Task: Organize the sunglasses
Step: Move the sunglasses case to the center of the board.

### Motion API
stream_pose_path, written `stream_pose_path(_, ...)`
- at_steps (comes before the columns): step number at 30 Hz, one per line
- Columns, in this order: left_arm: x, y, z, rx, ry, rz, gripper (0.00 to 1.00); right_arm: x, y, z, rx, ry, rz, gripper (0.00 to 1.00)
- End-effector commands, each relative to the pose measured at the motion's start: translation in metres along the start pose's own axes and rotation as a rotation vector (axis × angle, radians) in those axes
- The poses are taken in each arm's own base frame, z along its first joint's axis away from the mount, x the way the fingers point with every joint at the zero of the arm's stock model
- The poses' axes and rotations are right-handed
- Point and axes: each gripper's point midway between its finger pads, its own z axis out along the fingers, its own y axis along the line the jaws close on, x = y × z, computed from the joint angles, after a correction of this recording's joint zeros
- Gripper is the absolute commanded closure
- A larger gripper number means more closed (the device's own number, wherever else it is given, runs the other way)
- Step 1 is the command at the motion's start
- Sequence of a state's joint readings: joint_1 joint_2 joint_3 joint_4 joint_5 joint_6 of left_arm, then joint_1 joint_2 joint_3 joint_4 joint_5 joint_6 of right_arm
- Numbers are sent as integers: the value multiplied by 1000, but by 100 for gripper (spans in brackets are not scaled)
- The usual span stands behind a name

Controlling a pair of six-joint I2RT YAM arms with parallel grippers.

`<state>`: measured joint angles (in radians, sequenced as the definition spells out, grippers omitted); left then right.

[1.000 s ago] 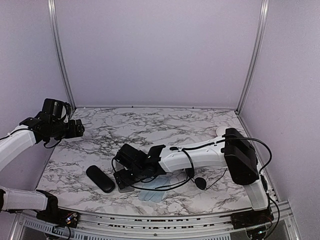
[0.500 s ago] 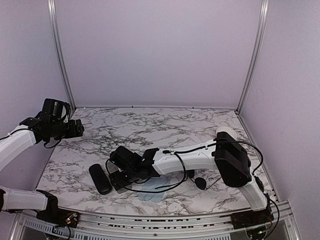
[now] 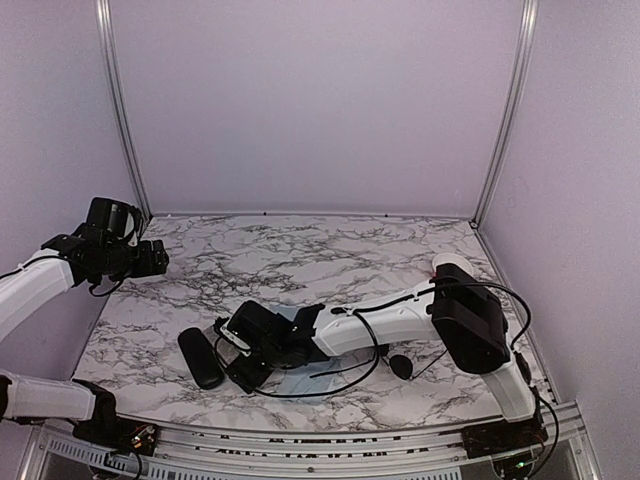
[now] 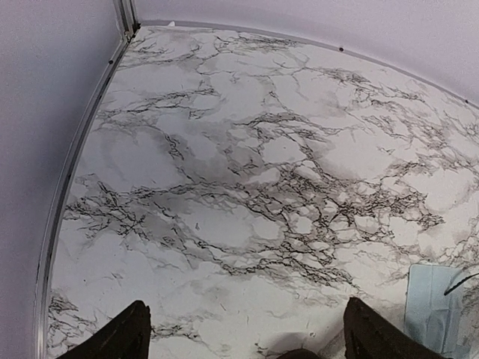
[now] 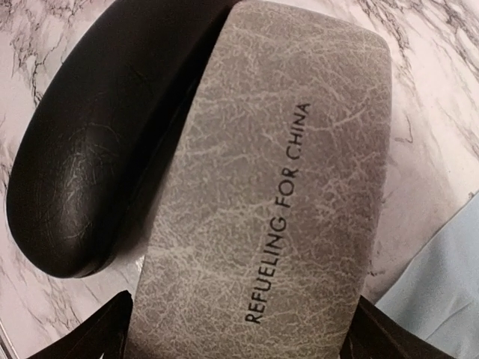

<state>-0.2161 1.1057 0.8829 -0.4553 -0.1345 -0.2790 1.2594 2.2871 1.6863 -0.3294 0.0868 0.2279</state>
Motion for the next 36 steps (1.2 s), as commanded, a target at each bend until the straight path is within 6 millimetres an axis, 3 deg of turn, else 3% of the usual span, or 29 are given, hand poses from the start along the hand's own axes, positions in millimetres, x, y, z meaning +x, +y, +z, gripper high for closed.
stream_pose_path(1,9,6,3,-33,38,20,10,2,11,-16,-60,-13,-17,9)
stream_pose_path(6,10,7,4,-39,40,22,10,-2,6,-34,-55,-95,11,10)
stream_pose_path(11,10,8,4,-44,39,21,10,-11,9,-37,-66,-134,6,12)
stream_pose_path(18,11,8,5,-42,44,23,10,-31,12,-28,-68,-180,70,12)
stream_pose_path(24,12,7,6,-43,47,23,10,-30,3,-7,0,-158,136,16)
stream_pose_path(28,11,8,6,-44,45,23,10,-24,-2,-3,25,-139,148,21)
stream_pose_path(32,12,8,6,-47,47,23,10,-22,-1,-14,15,-137,153,23)
stream_pose_path(36,12,8,7,-47,48,6,10,-18,17,-32,-108,-136,148,20)
